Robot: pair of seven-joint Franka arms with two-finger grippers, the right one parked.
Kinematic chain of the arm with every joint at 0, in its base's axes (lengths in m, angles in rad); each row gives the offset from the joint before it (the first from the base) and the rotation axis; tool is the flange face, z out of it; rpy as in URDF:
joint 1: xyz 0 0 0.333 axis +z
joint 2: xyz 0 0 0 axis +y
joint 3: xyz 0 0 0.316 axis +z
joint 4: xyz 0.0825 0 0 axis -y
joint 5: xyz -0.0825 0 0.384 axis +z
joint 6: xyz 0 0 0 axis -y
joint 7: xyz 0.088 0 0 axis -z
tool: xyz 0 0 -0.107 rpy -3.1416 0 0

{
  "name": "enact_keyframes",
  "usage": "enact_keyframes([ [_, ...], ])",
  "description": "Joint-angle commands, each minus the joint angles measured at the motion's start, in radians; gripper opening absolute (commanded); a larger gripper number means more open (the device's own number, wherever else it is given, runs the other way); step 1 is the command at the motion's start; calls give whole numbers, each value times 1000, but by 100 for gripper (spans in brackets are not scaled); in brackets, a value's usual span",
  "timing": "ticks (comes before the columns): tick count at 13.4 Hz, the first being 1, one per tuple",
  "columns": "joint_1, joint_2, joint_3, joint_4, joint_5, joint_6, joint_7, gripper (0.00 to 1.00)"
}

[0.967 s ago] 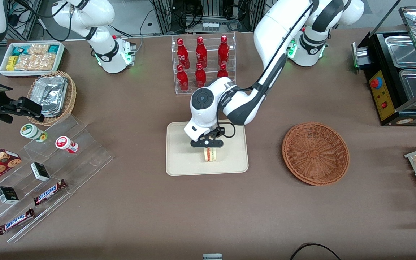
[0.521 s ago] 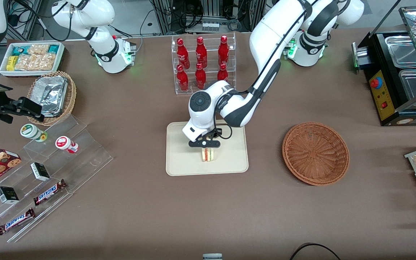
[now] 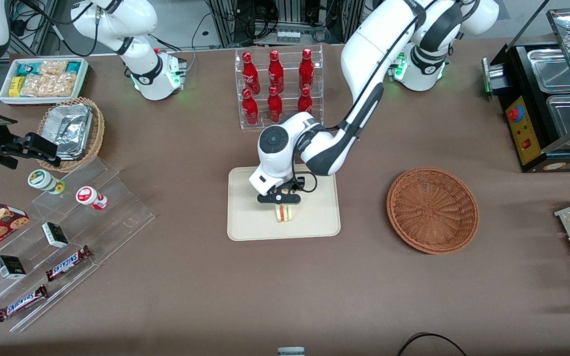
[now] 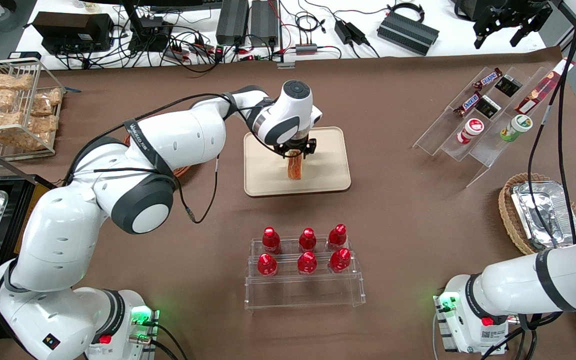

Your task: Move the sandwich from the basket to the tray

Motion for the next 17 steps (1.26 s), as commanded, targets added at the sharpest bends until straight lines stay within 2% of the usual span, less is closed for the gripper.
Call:
enact_keyframes([
  [1, -10, -54, 18, 8, 24, -35, -28, 100],
  [4, 5, -149, 50, 7, 12, -78, -40, 100],
  [6, 28, -218, 64, 5, 11, -168, -56, 100],
  [11, 174, -410, 63, 0, 3, -403, -31, 100],
  [14, 272, -502, 63, -9, -17, -507, 91, 100],
  [17, 396, -572, 63, -12, -55, -613, 295, 100],
])
